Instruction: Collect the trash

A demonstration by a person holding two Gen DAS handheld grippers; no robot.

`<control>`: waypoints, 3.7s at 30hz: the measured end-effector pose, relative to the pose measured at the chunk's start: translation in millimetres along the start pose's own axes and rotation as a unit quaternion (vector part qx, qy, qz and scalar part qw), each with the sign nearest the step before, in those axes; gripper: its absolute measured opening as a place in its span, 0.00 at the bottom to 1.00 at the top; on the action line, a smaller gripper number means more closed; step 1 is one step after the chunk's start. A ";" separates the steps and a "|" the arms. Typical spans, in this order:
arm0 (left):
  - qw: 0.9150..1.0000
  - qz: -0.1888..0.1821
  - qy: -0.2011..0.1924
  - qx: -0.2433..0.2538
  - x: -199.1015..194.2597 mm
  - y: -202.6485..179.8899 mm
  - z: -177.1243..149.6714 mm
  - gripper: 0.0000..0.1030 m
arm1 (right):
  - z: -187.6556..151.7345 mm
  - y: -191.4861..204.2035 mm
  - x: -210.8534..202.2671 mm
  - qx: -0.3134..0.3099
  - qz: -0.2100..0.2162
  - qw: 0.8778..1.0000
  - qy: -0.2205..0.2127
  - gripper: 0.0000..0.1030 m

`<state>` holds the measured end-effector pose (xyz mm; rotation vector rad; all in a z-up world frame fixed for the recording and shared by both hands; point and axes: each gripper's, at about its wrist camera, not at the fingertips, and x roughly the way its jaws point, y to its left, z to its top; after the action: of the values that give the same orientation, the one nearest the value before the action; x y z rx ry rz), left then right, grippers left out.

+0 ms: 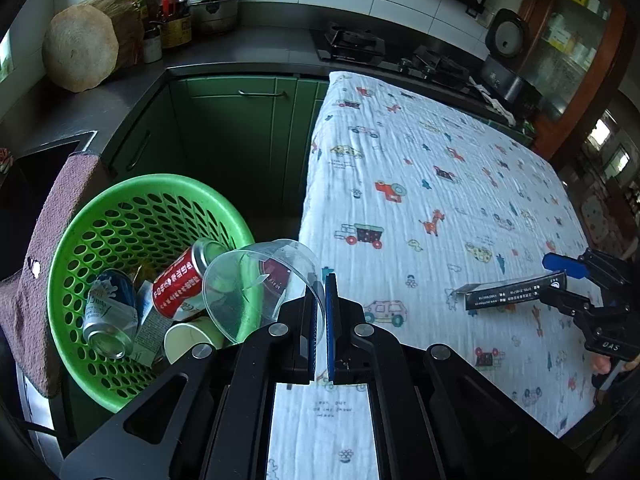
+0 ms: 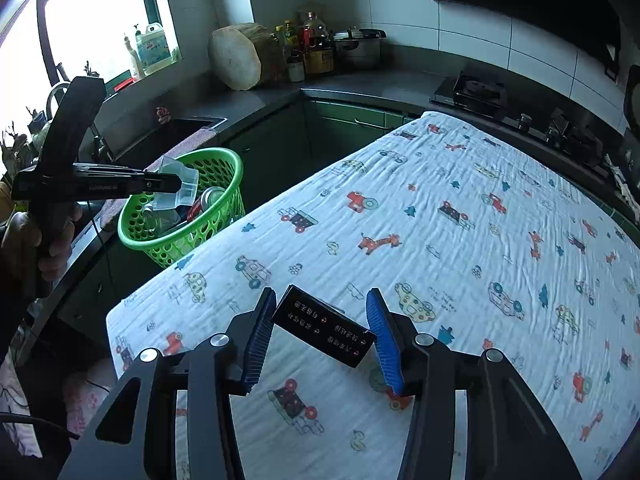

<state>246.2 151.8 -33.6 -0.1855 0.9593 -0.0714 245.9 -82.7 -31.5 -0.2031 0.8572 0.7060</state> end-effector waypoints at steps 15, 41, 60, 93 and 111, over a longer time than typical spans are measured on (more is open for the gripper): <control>1.000 0.009 -0.010 -0.025 -8.6 36.7 0.8 0.02 | 40.5 32.2 17.7 -0.017 0.027 0.999 -0.013 0.42; 0.990 0.046 0.002 -0.132 -9.6 150.6 -22.8 0.04 | 144.6 165.3 108.8 -0.071 0.126 0.989 -0.033 0.42; 0.986 0.040 -0.012 -0.158 -20.7 161.4 -32.1 0.47 | 127.7 179.8 136.8 -0.059 0.131 0.990 0.002 0.43; 0.989 0.078 -0.075 -0.099 -91.7 4.7 -82.3 0.93 | -8.8 118.4 -18.7 -0.005 0.069 0.996 -0.055 0.87; 0.985 0.107 -0.131 0.015 -139.2 -119.4 -121.8 0.95 | -112.8 66.1 -115.2 0.107 -0.021 0.991 -0.080 0.89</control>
<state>69.2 39.1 33.1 -0.0607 0.7108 0.1341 81.8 -137.7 -11.3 0.0280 0.7670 0.5772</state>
